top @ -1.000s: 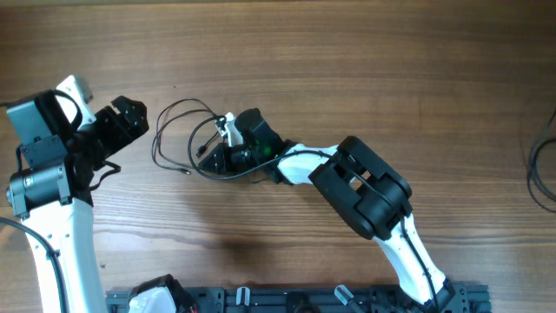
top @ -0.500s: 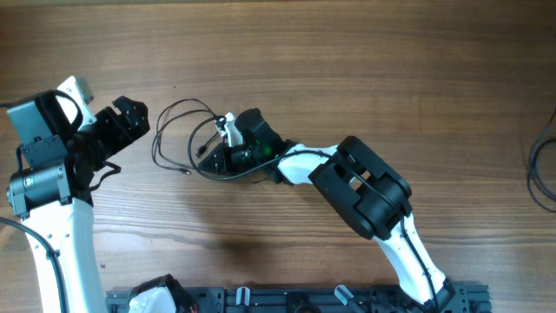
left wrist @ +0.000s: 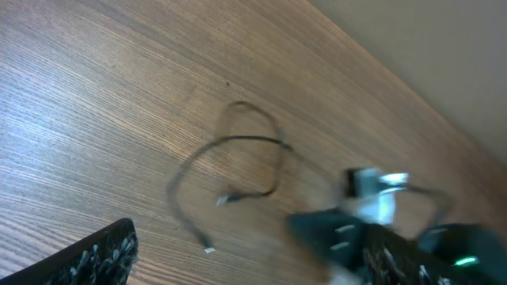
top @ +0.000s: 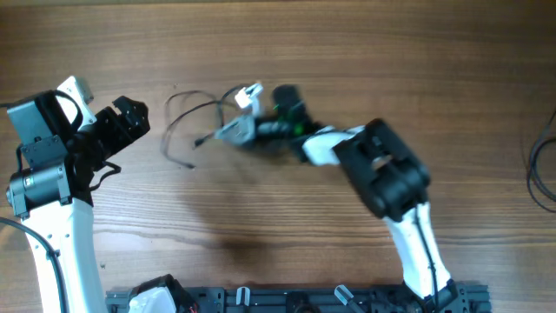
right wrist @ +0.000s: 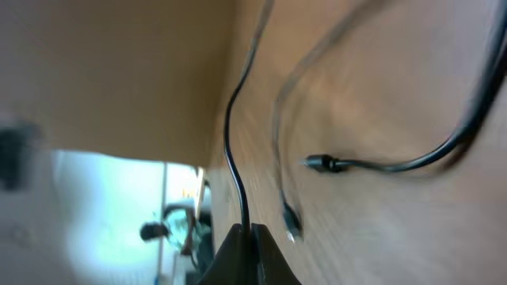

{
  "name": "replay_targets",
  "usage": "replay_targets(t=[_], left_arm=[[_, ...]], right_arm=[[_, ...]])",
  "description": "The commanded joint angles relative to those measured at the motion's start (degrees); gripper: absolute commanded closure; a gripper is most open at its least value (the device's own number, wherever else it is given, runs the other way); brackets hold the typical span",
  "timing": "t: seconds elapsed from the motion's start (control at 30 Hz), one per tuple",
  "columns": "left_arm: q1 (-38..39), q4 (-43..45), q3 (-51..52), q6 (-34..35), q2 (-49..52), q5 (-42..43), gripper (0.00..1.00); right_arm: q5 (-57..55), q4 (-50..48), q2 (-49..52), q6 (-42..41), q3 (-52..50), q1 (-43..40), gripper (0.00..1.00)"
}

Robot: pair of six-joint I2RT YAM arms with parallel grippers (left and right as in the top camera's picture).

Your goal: Untangle cables

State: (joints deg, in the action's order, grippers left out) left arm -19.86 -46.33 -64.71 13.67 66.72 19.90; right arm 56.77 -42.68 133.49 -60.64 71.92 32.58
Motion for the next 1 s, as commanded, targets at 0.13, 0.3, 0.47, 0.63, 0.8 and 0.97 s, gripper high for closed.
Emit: replay_targets(t=[0.13,0.3,0.47,0.63,0.8,0.97], left_arm=[[0.3,-0.7,-0.2,0.1,-0.8,1.1,0.07],[0.3,-1.3,-0.2,0.1,-0.8,1.1,0.07],[0.3,-1.5,-0.2,0.0,-0.8,1.1,0.07],[0.3,-2.8,-0.2,0.0,-0.8,1.1,0.08],[0.3,-4.4,-0.2,-3.0,-0.8,1.8,0.08],[0.3,-5.1,-0.2,-3.0,-0.8,1.8,0.08]], right_arm=[[16.0,-0.8,-20.9,-3.4,-0.1,-19.1,0.95],[22.5,-0.8,-36.2,-8.7,0.2,-41.0,0.96],[32.0,-0.8,-40.7,-13.1,0.2,-59.5,0.95],[36.1,2.8,-40.0,-13.1,-0.1,-76.9,0.95],[34.1,2.9,-38.0,-13.0,-0.1,-88.6,0.95],[27.9,3.2,-35.3,-13.8,-0.1,-93.7,0.95]])
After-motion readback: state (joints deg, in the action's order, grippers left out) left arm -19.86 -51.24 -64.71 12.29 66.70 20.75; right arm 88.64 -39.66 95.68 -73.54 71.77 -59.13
